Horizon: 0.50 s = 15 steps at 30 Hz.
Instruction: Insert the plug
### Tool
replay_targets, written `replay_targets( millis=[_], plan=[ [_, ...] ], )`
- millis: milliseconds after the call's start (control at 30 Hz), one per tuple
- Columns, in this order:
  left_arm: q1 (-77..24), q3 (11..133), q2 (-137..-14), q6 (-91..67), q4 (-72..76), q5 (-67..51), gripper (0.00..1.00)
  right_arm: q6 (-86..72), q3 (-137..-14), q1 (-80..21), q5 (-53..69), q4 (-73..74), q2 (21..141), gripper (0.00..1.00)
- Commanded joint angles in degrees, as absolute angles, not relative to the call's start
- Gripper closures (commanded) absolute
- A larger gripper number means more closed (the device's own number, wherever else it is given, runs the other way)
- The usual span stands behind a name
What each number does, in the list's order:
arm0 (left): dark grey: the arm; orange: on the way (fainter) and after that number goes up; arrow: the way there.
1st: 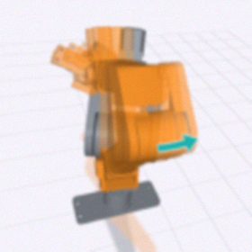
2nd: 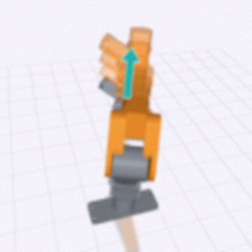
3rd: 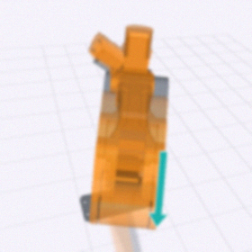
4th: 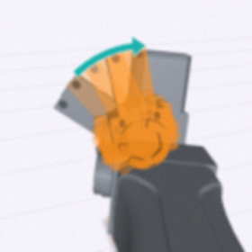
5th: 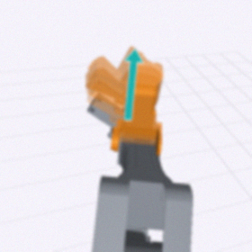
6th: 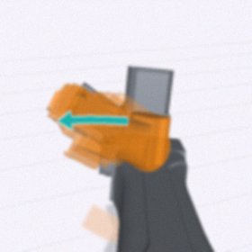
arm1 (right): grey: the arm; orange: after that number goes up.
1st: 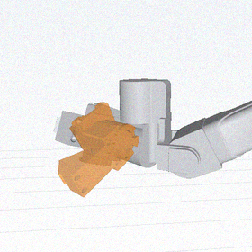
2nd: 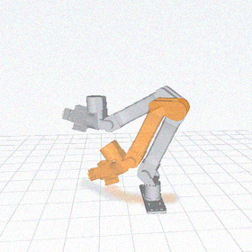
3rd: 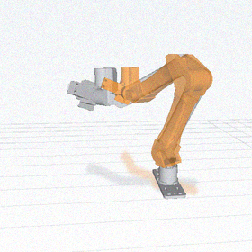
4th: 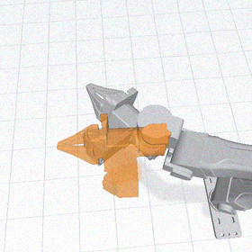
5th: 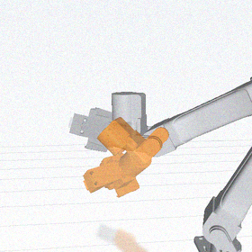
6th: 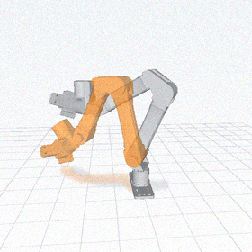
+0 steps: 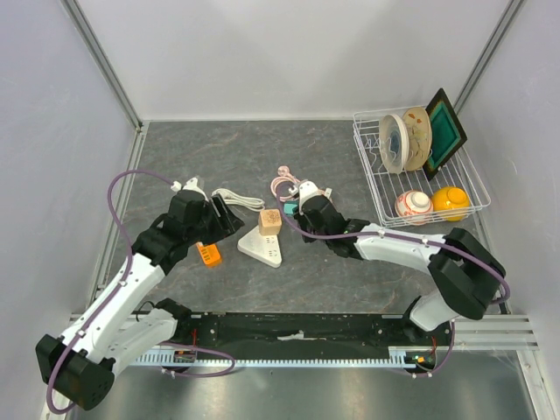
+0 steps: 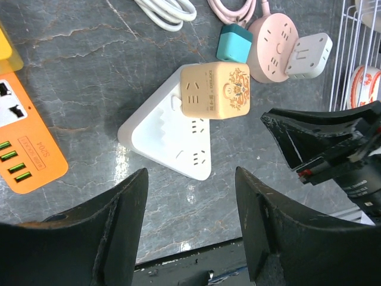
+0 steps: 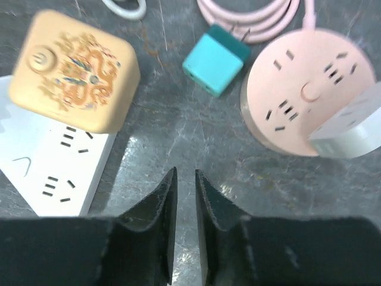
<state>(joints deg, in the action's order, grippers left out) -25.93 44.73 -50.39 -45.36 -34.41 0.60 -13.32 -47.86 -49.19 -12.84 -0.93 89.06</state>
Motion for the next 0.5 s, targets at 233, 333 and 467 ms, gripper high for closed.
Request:
replay_targets(
  millis=[233, 333, 467],
  plan=[
    [-25.75, 45.0, -47.46, -46.41, -34.37, -0.09, 0.33, -26.08, -58.52, -49.48, -26.51, -0.09, 95.96, 0.39],
    [-25.75, 44.3, -47.2, -46.67, -34.37, -0.17, 0.33, -27.68, -63.09, -49.39, -28.91, 1.76, 100.09, 0.39],
    [-25.66, 43.51, -47.2, -46.41, -34.37, -0.18, 0.32, -29.79, -69.5, -48.43, -30.23, 3.95, 105.63, 0.43]
  ],
)
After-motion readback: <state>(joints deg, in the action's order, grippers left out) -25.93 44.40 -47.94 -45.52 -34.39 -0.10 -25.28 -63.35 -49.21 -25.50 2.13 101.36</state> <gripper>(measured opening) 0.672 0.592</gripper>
